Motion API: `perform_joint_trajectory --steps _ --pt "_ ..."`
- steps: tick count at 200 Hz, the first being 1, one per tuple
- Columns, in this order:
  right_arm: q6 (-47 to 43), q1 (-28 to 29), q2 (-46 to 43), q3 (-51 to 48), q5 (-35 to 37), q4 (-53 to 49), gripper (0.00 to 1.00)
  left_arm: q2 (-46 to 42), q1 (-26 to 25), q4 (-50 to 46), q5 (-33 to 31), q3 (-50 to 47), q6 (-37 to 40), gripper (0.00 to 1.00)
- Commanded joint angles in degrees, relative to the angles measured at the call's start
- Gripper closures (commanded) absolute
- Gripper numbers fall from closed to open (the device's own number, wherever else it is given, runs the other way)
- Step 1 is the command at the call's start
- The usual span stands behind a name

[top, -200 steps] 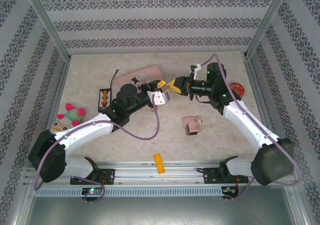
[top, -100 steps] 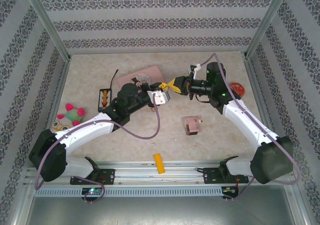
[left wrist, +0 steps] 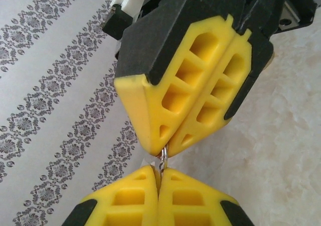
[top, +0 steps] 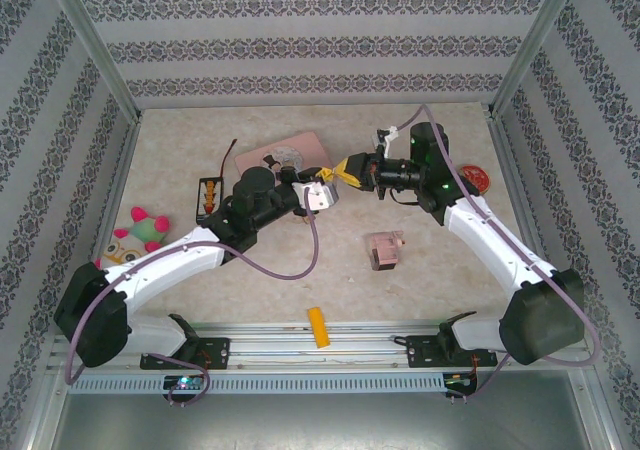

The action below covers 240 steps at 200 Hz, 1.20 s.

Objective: Unlock a padlock with a key

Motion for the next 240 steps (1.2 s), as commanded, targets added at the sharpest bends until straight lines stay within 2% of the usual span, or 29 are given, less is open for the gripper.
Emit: perform_joint_trajectory --steps 1,17,44,64,84,120,151,174,203,240 --pt "-9.34 -1.38 -0.88 3.80 2.10 -6.73 0.84 -3.60 0.17 -4.18 1.97 0.66 -1.51 1.00" --pt "-16.20 -1.58 -1.48 6.52 4.44 -13.62 0.79 -4.78 0.17 -7.46 2.59 1.45 -3.09 1.00" --pt "-23.30 -1.89 -2.71 9.42 7.26 -19.86 0.73 -6.25 0.17 -11.43 2.84 2.27 -6.46 1.00" --pt "-29.10 -1.84 -3.68 10.81 8.26 -22.33 0.70 -6.64 0.25 -14.28 2.81 3.79 -11.68 1.00" --pt "-34.52 -1.41 -5.71 10.03 7.35 -20.64 0.65 -6.62 0.60 -19.37 5.66 6.70 -19.74 1.00" --pt "-44.16 -0.66 -12.06 3.85 1.53 -10.42 0.59 -6.49 1.44 -29.64 16.00 11.51 -32.91 1.00" --pt "-54.07 0.69 -18.22 -2.68 4.33 -5.27 0.46 -7.43 1.88 -34.31 22.38 12.06 -39.35 1.00" --pt "-58.68 1.42 -20.72 -5.75 0.99 -2.35 0.46 -9.28 2.23 -33.39 25.17 10.78 -41.21 1.00" --pt "-60.20 1.89 -20.38 -5.64 -4.68 -2.33 0.46 -9.86 2.63 -31.83 28.85 10.11 -42.39 1.00" --pt "-59.61 1.99 -17.34 -4.04 -12.50 -3.17 0.55 -8.72 2.81 -31.06 33.02 10.02 -42.43 1.00"
